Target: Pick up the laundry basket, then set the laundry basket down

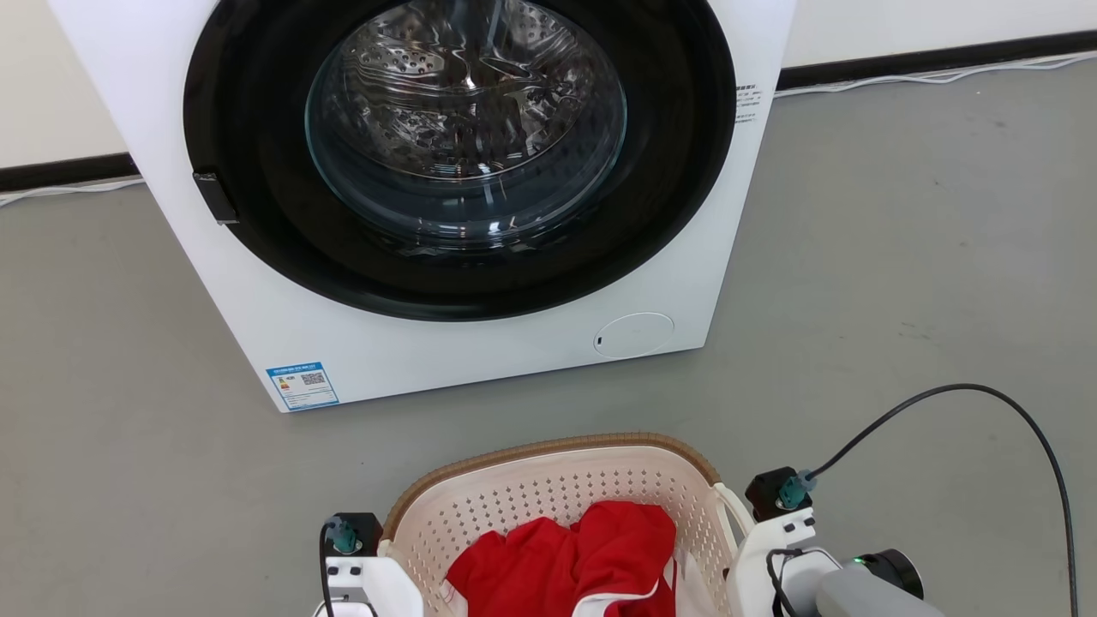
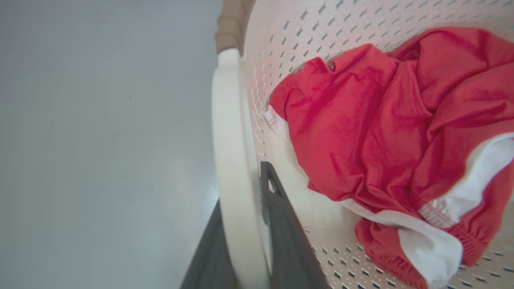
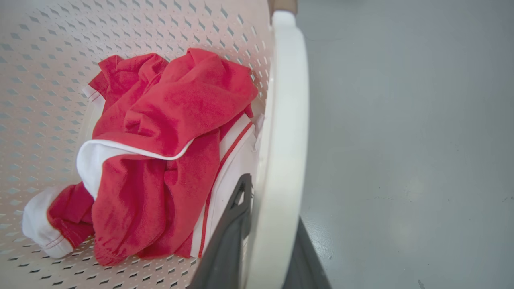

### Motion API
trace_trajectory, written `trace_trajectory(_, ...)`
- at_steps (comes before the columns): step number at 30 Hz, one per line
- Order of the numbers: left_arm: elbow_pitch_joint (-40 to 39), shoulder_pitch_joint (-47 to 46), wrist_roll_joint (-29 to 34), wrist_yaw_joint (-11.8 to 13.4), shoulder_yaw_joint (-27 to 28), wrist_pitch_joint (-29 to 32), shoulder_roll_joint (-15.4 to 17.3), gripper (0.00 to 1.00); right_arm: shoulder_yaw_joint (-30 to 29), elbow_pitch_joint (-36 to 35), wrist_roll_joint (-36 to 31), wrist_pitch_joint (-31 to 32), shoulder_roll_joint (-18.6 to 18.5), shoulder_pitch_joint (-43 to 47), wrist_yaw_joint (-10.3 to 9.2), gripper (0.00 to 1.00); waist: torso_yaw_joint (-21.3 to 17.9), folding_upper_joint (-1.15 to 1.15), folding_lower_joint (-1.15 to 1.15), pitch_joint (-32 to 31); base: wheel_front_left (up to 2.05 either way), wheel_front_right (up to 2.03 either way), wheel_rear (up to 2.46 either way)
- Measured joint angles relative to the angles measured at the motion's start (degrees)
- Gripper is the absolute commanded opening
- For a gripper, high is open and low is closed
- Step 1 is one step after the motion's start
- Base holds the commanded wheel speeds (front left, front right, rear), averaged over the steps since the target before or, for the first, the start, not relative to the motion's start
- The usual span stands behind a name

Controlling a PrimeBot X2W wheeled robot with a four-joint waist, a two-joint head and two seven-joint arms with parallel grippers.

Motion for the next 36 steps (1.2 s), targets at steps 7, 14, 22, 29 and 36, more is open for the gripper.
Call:
trace_trajectory(7,0.00,0.00,-0.42,0.02,-0.25,0.01,0.04,0.00,1.10,0.14,0.70,-0.23,0.00,-0.05,0.00,0.00,0.14,0.00,0.00,0.10,0.00,0.00,0.00)
trace_trajectory(14,0.07,-0.71,-0.42,0.02,-0.49,-0.52,0.14,0.00,1.96,0.20,2.09,-1.12,-0.05,-0.96,0.00,0.00,0.32,0.00,0.00,1.23,0.00,0.00,0.00)
trace_trajectory(22,0.05,-4.73,-0.38,0.08,-0.90,-1.66,0.51,0.00,2.31,-0.23,2.43,-4.98,-0.58,-3.78,0.00,0.00,0.50,0.00,0.00,4.94,0.00,0.00,0.00)
trace_trajectory(29,-0.09,-10.59,0.56,0.16,-1.24,-3.56,0.76,0.00,2.52,-0.75,2.59,-9.89,-1.66,-8.34,0.00,0.00,0.96,0.00,0.00,11.09,0.00,0.00,0.00)
trace_trajectory(36,-0.49,-17.94,1.43,1.12,-1.60,-6.66,1.09,0.00,1.69,-0.14,2.58,-17.45,-2.45,-14.50,0.01,0.00,1.60,0.00,0.00,19.65,0.00,0.00,0.00)
